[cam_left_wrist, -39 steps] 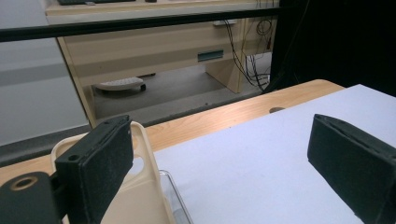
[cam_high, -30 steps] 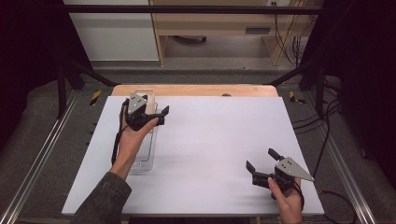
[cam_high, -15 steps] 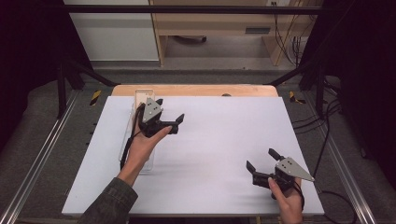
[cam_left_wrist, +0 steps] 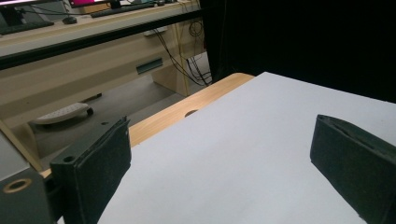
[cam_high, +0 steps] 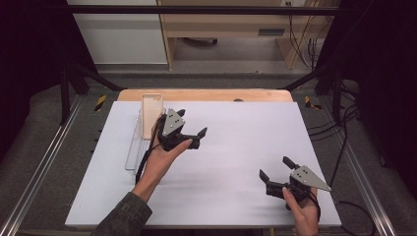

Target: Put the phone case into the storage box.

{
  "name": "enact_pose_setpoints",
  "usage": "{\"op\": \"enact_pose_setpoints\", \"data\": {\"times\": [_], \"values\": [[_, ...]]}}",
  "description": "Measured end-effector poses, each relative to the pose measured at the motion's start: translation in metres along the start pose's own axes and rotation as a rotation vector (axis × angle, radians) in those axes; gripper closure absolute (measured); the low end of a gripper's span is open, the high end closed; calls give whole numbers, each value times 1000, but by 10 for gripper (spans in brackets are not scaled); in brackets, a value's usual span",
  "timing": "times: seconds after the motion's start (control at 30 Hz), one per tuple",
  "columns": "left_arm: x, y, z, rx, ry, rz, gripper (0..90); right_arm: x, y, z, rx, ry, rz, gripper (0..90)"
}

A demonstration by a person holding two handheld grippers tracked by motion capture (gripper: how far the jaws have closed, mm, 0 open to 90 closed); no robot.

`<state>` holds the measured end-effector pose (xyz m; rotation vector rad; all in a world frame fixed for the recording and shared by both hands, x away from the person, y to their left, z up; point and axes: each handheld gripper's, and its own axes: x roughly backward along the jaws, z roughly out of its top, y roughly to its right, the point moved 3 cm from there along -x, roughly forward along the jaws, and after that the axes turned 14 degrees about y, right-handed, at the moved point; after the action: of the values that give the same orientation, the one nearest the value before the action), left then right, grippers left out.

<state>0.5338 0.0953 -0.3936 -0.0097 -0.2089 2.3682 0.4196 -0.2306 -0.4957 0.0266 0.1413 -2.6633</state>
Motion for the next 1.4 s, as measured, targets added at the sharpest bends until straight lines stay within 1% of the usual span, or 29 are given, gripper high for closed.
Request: {"op": "enact_pose_setpoints", "data": {"times": [0.13,0.23,0.33,0.4,0.43,0.57,0.73,0.93,1.03,1.2,1.3,1.4], "values": [[-1,7,-3,4,-6,-14,49,0,0,0,1,0,-2,27],[1,12,-4,8,0,-25,49,0,0,0,2,-1,-2,27],[1,18,-7,-2,-3,-37,49,0,0,0,3,-2,-2,27],[1,22,-9,9,-1,-45,49,0,0,0,4,-1,-2,27],[0,24,-9,8,0,-48,49,0,1,0,3,-1,-3,27],[0,33,-10,-18,-2,-61,49,0,1,0,3,-1,-5,27],[1,41,-12,-1,9,-81,43,1,1,0,1,0,-5,28],[7,48,-14,14,19,-97,37,0,0,0,5,-1,-4,27],[11,50,-15,6,17,-105,35,1,0,0,7,0,-4,27],[22,49,-11,4,34,-108,35,1,1,0,10,-3,-6,27],[27,47,-9,19,46,-103,35,0,0,0,15,-6,-5,27],[31,44,-8,26,52,-97,35,1,-1,0,18,-5,-3,27]]}}
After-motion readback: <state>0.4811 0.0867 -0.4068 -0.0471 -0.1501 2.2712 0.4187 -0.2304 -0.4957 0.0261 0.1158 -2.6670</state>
